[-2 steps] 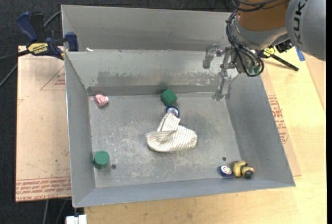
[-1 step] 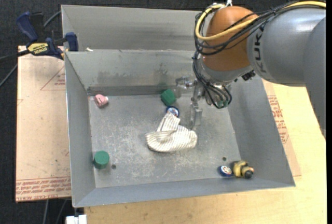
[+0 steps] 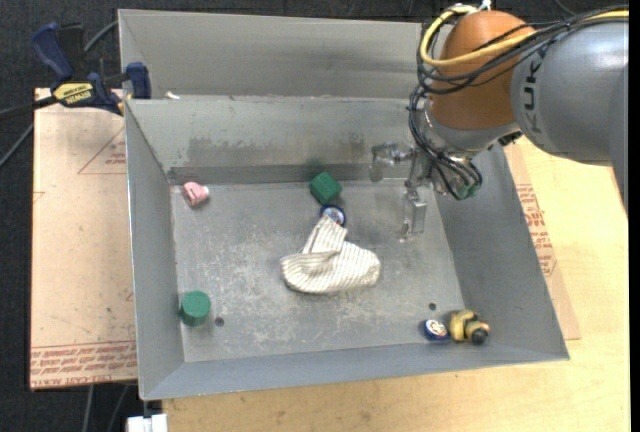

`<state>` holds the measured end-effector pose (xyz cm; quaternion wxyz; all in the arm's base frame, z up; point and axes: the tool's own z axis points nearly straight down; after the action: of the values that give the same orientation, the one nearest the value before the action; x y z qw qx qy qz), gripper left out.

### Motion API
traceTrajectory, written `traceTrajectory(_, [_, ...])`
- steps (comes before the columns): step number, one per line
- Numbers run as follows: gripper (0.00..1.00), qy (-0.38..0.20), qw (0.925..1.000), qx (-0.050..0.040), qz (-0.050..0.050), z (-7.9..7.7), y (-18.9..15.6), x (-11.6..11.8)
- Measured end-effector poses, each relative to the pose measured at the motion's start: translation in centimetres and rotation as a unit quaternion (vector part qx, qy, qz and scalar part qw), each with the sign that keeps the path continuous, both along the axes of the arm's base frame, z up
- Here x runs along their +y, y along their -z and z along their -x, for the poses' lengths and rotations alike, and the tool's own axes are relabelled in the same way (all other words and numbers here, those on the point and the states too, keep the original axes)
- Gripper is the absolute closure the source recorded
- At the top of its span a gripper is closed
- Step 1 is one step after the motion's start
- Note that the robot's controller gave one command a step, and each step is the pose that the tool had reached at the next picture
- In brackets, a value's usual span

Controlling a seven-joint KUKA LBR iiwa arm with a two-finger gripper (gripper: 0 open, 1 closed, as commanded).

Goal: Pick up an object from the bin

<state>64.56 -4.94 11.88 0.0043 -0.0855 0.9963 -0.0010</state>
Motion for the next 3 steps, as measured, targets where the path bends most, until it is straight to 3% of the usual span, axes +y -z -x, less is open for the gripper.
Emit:
traceTrajectory(1, [0.0, -0.068, 0.9977, 0.0047, -0.003, 4.2, 4.9, 6.6])
traceTrajectory(2, [0.0, -0.046, 0.9989, 0.0115, 0.0, 2.0, 4.4, 6.0])
traceTrajectory(3, [0.0, -0.097, 0.9953, -0.0009, -0.001, 6.7, 4.7, 8.7])
